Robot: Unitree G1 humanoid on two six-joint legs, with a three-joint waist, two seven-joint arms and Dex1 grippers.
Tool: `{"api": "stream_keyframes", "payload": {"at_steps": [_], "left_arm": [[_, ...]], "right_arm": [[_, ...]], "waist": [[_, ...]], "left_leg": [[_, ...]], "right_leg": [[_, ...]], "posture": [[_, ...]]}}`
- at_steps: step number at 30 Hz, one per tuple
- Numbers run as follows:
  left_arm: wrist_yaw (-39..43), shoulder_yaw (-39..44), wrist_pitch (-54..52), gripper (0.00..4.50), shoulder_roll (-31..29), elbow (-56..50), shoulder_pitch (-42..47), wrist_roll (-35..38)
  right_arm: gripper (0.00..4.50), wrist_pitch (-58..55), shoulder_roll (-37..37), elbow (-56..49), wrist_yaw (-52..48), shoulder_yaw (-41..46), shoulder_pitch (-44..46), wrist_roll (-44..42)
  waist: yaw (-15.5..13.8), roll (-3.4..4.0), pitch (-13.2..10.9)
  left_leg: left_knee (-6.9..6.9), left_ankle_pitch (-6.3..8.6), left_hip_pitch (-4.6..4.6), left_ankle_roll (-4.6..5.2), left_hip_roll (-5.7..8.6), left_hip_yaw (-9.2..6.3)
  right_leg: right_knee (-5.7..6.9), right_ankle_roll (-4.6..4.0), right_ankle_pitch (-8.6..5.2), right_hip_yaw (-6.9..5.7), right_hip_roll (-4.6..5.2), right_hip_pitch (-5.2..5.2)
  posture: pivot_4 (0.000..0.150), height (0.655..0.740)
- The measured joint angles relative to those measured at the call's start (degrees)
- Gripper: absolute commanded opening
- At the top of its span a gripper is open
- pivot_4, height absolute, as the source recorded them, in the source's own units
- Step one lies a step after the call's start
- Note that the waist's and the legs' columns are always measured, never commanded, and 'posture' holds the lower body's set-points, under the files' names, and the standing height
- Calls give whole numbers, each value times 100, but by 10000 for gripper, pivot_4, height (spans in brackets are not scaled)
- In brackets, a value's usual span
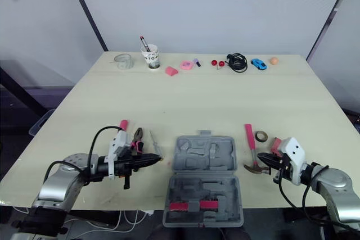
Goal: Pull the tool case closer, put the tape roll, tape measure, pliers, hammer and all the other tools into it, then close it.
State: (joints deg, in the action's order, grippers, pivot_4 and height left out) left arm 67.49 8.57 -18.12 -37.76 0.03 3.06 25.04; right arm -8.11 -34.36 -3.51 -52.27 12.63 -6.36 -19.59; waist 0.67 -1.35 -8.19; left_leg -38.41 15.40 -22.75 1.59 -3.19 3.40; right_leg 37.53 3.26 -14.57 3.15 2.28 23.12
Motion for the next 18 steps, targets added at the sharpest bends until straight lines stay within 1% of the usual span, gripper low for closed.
{"api": "stream_keyframes", "payload": {"at_steps": [2, 7, 8, 9, 10, 11, 12, 13, 15, 16, 17, 18], "left_arm": [[-75, 117, 0, 432, -6, 4, -63, 12], [-450, 674, 149, 432, -2, 19, -629, 145], [-547, 792, 207, 5408, 0, 62, -732, 155], [-606, 895, 249, 6652, 0, 82, -805, 157], [-686, 1021, 305, 11006, -1, 113, -895, 163], [-771, 1180, 364, 14485, -1, 172, -994, 171], [-784, 1209, 371, 15611, -2, 183, -1013, 172], [-813, 1264, 387, 21352, 0, 201, -1049, 173], [-926, 1474, 518, 27061, 1, 301, -1257, 182], [-937, 1529, 550, 32305, 2, 333, -1320, 182], [-975, 1623, 636, 34826, 2, 412, -1453, 182], [-974, 1662, 681, 39118, 1, 471, -1512, 182]], "right_arm": [[0, 42, 36, 9, 76, 82, -81, -1], [0, 196, 270, -37, 391, 590, -632, -241], [2497, 205, 280, -60, 434, 700, -751, -293], [5103, 227, 304, -104, 470, 785, -840, -320], [7222, 262, 333, -147, 523, 882, -952, -353], [10452, 301, 345, -161, 554, 987, -1062, -384], [13144, 310, 349, -161, 557, 1013, -1085, -394], [17680, 326, 359, -161, 567, 1063, -1128, -409], [24617, 409, 382, -182, 596, 1242, -1310, -500], [30723, 435, 398, -188, 601, 1300, -1364, -522], [33362, 463, 413, -194, 610, 1349, -1509, -563], [38661, 466, 436, -216, 597, 1363, -1584, -594]], "waist": [[-1, 0, -1], [3, 1, -1], [3, 1, -1], [3, 1, -1], [2, 1, -1], [3, 1, -1], [3, 1, -1], [3, 1, -1], [5, 2, 0], [5, 2, 0], [5, 1, 0], [5, 1, 0]], "left_leg": [[0, 0, 0, 0, 0, 1], [4, 0, 4, -1, -1, 6], [3, 0, 5, 0, -1, 7], [3, 0, 5, 0, -2, 6], [4, 0, 6, -1, -3, 5], [4, 0, 7, -1, -3, 4], [4, 0, 7, -1, -3, 4], [4, 1, 7, -1, -3, 5], [6, 1, 9, -1, -5, 2], [8, 1, 9, -1, -5, 2], [8, 1, 9, -1, -6, 2], [8, 1, 9, -1, -8, 1]], "right_leg": [[0, -1, 0, 0, 1, 0], [-4, -2, -1, 4, 3, 0], [-4, -2, -1, 5, 5, 0], [-4, -2, -1, 5, 5, 0], [-4, -3, -1, 5, 6, 0], [-4, -3, -2, 5, 7, 0], [-5, -3, -2, 5, 8, 0], [-6, -3, -2, 5, 9, 0], [-11, -3, -2, 6, 14, 0], [-14, -3, -2, 5, 17, 0], [-17, -3, -2, 5, 22, 0], [-17, -3, -2, 4, 28, 0]], "posture": [[1500, 7400], [1500, 7400], [1500, 7400], [1500, 7400], [1500, 7400], [1500, 7400], [1500, 7400], [1500, 7400], [1500, 7400], [1500, 7400], [1500, 7400], [1500, 7400]]}}
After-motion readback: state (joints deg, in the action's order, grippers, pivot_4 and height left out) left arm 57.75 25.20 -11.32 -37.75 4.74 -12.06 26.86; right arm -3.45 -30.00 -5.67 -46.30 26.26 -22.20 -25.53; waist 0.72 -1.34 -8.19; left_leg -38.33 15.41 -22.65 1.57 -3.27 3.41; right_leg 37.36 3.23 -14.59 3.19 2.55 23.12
